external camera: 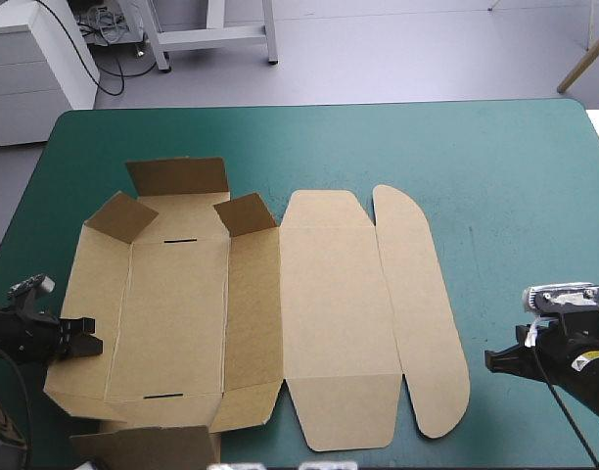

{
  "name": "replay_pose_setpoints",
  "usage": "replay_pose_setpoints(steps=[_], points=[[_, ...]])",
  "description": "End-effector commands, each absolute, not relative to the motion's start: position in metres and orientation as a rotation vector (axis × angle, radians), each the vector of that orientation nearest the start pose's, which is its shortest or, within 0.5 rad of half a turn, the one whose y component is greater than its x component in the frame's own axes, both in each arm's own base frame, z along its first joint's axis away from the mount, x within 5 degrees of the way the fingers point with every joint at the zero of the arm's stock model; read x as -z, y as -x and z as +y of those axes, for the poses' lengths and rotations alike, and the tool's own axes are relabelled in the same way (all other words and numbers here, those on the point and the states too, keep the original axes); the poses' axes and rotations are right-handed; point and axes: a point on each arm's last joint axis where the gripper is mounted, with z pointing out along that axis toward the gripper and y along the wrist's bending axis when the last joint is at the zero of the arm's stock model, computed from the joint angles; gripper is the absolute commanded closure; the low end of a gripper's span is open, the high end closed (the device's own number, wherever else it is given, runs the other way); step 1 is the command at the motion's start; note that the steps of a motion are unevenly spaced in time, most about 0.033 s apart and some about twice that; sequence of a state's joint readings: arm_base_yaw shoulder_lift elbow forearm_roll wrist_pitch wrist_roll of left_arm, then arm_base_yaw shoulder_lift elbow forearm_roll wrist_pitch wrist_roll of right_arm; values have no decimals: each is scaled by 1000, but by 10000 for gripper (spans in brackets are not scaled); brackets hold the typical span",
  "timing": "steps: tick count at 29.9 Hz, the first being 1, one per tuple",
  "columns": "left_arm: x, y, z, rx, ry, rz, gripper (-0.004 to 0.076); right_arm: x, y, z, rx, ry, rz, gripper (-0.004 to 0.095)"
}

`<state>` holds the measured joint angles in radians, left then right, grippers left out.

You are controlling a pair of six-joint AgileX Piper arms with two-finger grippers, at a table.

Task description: Fold the box

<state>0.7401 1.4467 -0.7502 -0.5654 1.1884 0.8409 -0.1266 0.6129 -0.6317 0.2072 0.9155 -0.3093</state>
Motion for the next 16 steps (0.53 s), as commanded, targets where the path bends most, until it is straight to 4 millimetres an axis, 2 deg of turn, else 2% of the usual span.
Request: replay_pose_setpoints(steps=[1, 11, 16], points=[[-216, -180, 100, 836, 197, 2866, 734, -313, -106, 2, -34, 145, 2278, 820], [-218, -183, 97, 862, 203, 2836, 734, -313, -105, 2, -32, 146, 2278, 820], [-226, -196, 86, 820, 54, 2858, 734, -313, -105, 2, -32, 146, 2278, 820]])
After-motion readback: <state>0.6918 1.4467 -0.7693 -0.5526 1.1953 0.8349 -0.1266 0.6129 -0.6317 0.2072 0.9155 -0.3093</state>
